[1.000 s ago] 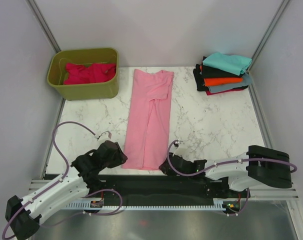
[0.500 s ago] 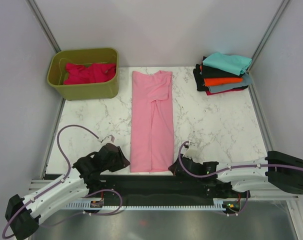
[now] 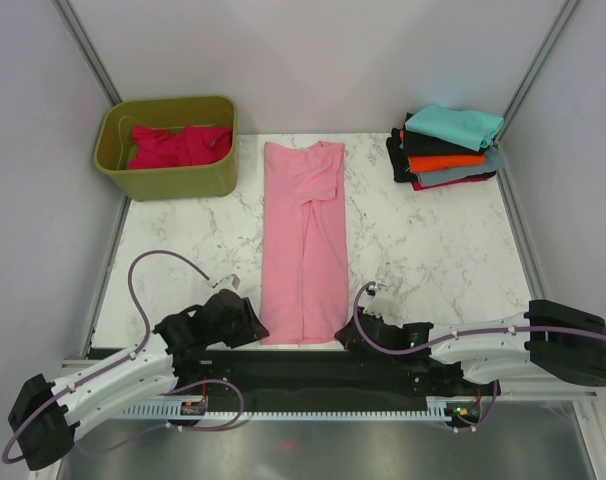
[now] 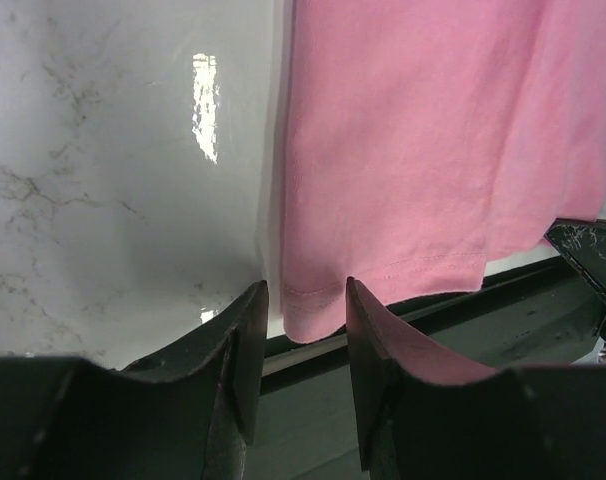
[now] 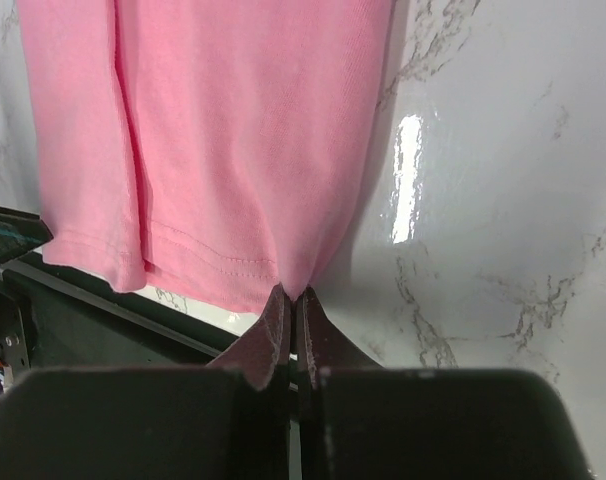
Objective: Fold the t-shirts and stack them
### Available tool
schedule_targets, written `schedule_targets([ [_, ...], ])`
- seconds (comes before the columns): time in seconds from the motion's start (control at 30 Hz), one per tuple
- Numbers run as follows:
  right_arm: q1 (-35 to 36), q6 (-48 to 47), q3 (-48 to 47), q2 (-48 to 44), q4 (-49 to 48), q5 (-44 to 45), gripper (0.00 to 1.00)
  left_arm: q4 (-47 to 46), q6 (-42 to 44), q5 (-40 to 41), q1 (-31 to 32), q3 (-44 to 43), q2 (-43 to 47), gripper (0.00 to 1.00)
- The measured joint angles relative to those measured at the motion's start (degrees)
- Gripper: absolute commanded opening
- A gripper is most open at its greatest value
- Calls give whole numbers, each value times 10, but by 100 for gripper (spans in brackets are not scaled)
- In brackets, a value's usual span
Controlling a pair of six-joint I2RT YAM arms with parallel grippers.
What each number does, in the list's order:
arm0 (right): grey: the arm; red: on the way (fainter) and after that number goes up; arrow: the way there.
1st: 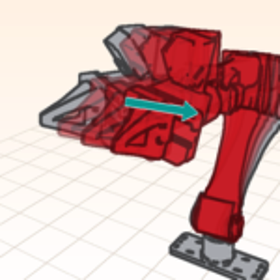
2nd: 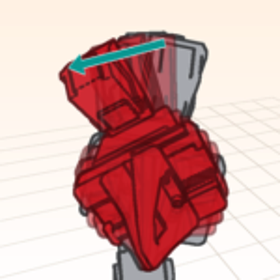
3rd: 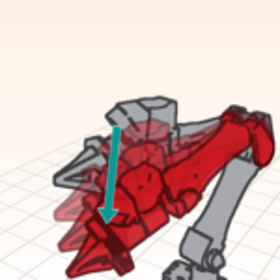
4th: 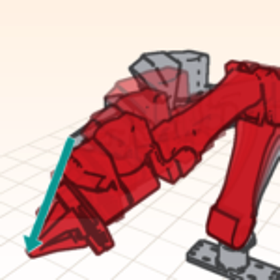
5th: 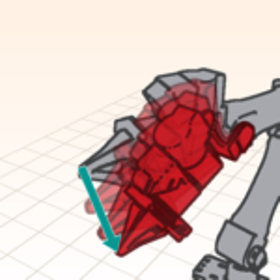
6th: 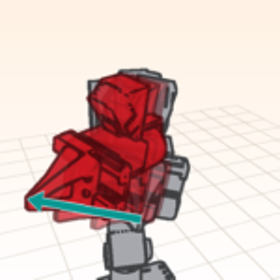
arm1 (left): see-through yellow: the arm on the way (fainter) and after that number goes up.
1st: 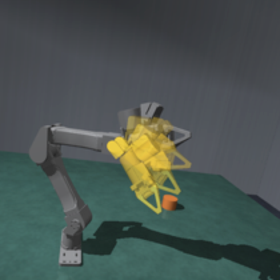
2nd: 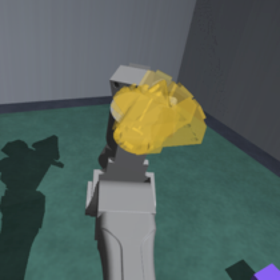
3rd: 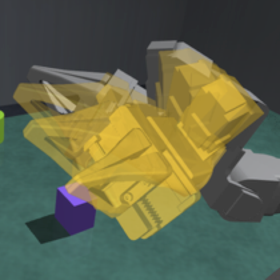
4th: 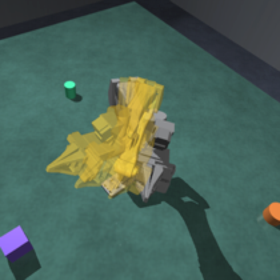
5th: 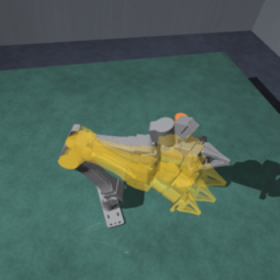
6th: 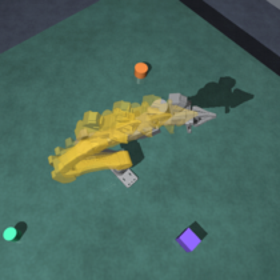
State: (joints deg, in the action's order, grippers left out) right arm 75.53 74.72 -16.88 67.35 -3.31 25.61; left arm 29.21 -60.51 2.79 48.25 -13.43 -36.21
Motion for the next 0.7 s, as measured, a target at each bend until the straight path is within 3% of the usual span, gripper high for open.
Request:
schedule_targets([
  [0.1,0,0,0,-1,0,0,0,-5,-3,1,7,0,-6,36],
  [0.3,0,1,7,-12,2,0,0,-6,-7,0,14,0,-8,30],
  [0.47,0,1,9,-16,5,0,0,-8,-12,1,18,0,-11,3],
  [0.7,1,-13,-13,-24,61,0,0,-9,-12,0,33,-10,-16,2],
])
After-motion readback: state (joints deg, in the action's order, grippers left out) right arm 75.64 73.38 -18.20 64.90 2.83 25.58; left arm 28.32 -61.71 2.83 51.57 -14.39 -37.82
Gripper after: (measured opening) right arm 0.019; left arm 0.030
